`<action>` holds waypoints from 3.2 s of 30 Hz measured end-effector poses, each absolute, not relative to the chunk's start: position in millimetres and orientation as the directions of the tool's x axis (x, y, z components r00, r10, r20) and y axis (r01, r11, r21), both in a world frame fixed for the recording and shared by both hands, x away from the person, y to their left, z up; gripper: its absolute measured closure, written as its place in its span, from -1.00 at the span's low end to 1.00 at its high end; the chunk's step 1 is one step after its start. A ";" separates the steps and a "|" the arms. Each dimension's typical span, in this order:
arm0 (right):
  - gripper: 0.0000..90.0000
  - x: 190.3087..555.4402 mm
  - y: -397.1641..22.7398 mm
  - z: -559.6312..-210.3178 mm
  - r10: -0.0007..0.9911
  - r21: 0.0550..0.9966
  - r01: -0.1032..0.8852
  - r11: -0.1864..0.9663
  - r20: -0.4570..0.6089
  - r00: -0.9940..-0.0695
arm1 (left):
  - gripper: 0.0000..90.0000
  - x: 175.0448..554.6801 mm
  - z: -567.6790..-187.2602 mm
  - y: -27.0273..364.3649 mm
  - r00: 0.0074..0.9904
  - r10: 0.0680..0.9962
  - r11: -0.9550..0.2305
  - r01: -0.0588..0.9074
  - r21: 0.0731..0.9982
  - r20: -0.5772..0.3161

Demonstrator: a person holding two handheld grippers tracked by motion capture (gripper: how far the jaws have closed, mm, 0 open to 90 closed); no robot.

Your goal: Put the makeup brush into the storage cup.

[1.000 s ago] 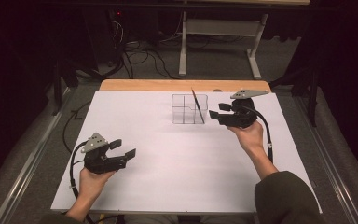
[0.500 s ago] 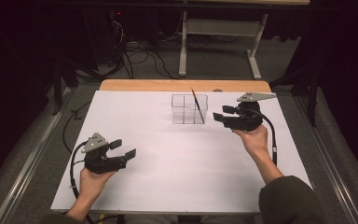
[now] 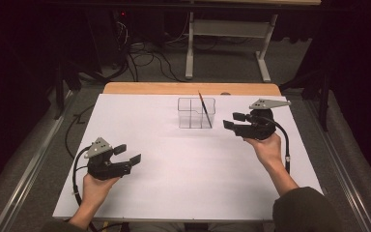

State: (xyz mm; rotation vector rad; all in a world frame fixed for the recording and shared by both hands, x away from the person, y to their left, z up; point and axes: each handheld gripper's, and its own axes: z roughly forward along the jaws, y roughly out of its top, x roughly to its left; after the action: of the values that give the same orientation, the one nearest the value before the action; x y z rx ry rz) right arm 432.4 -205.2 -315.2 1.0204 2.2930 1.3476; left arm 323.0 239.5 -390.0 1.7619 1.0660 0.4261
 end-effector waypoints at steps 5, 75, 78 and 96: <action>0.04 428.6 -210.3 -315.3 0.701 0.849 0.429 0.308 0.102 -0.706 | -0.39 323.0 -390.0 239.4 0.551 0.814 -0.120 0.466 0.877 -0.181; 0.01 386.1 -260.7 -327.7 0.717 0.861 0.451 0.235 0.160 -0.679 | -0.40 322.9 -390.7 238.4 0.548 0.817 -0.120 0.469 0.875 -0.181; 0.00 384.6 -261.4 -328.5 0.716 0.859 0.452 0.240 0.158 -0.680 | -0.40 323.0 -390.8 238.5 0.547 0.817 -0.119 0.469 0.875 -0.181; -0.03 365.9 -269.2 -334.1 0.709 0.869 0.450 0.206 0.184 -0.681 | -0.40 323.0 -391.0 238.0 0.548 0.816 -0.121 0.470 0.874 -0.182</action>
State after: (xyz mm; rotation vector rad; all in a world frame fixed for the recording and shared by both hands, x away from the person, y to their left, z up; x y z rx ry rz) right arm 365.9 -269.2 -334.1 1.1000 2.2268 1.4655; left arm 323.0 238.0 -391.0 1.7649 1.0712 0.4247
